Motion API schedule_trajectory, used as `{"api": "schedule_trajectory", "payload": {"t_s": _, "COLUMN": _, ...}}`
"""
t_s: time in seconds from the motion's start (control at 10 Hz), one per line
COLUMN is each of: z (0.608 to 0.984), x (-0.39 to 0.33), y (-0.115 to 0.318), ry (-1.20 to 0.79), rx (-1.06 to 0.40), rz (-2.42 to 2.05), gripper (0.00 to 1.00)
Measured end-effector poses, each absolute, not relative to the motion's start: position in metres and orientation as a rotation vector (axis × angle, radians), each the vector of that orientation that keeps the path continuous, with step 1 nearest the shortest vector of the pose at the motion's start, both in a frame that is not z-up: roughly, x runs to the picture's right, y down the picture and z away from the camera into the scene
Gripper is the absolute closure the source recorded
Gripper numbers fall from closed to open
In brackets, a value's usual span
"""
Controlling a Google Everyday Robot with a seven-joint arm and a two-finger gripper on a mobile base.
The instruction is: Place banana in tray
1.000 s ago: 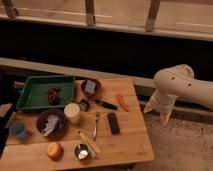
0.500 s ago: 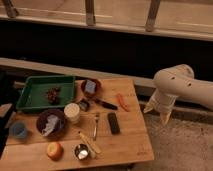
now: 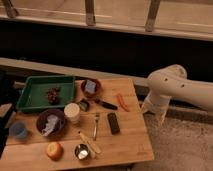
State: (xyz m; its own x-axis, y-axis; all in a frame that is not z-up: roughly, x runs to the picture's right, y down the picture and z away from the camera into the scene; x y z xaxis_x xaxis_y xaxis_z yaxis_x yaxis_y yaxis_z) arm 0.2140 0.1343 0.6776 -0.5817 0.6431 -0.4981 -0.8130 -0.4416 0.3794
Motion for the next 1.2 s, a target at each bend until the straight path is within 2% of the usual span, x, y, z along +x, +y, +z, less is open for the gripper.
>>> {"api": "schedule_trajectory", "payload": {"t_s": 0.5, "z": 0.677, "x": 0.072, "y": 0.14, "ry": 0.629, "rx": -0.493, "rz": 1.773, "gripper": 0.35}}
{"api": "schedule_trajectory", "payload": {"t_s": 0.8, "z": 0.661, "x": -0.009, "y": 0.148, "ry": 0.522, "rx": -0.592, "rz": 1.598, "gripper": 0.35}}
{"api": "schedule_trajectory", "payload": {"t_s": 1.2, "z": 0.661, "x": -0.009, "y": 0.148, "ry": 0.521, "rx": -0.588, "rz": 1.59, "gripper": 0.35}}
